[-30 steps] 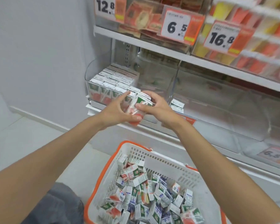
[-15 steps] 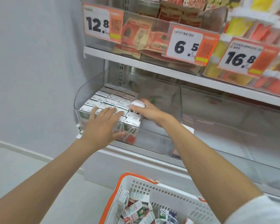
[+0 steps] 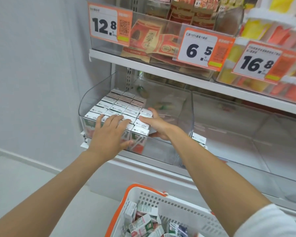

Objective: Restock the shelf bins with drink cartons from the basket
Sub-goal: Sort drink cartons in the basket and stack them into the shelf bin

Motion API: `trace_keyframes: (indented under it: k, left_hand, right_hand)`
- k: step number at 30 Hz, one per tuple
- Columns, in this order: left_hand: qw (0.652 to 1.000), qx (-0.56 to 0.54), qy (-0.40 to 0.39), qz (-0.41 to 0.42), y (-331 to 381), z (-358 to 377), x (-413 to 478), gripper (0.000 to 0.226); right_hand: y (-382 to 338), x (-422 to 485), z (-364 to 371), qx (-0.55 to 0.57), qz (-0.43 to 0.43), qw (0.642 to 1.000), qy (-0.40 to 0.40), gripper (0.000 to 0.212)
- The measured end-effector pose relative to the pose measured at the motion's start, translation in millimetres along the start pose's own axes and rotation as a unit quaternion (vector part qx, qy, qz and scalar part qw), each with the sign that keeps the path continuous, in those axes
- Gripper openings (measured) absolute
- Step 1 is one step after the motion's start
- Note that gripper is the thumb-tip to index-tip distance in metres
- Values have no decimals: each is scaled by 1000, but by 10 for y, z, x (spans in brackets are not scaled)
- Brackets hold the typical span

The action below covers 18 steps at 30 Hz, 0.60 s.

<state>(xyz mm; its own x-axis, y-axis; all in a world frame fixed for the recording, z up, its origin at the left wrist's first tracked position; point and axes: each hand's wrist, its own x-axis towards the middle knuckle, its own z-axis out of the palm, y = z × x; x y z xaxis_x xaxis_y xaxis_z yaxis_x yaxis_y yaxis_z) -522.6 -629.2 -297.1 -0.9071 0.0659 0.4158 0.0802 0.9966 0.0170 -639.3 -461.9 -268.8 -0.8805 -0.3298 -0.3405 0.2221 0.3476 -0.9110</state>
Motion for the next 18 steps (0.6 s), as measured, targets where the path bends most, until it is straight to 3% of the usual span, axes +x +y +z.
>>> trace_keyframes:
  k: [4,8,10,13,15,18]
  left_hand:
    - [1000,-7,-6,2,-13,-2,-5,72]
    - [997,-53,-37,-31,30,-110,-34,80]
    - [995,-82,6,-58,149,-199,-112,75]
    - [987,-111,103,-55,417,-294,-307,48]
    - [986,-150,65,-40,613,-258,-505,40]
    - [965,-245,-79,-58,882,4,-937,39]
  right_hand:
    - [-11,-50,10,-14,-7,1000,1,82]
    - [-69,-248,-31,-145,-107,979,90,77]
    - [-97,-453,-70,-189,-173,957,134,65]
    - [13,-890,-95,-226,-294,906,204,37]
    - [242,-1202,-78,-224,-349,883,221,24]
    - [886,-1534,-86,-244,-315,901,173,21]
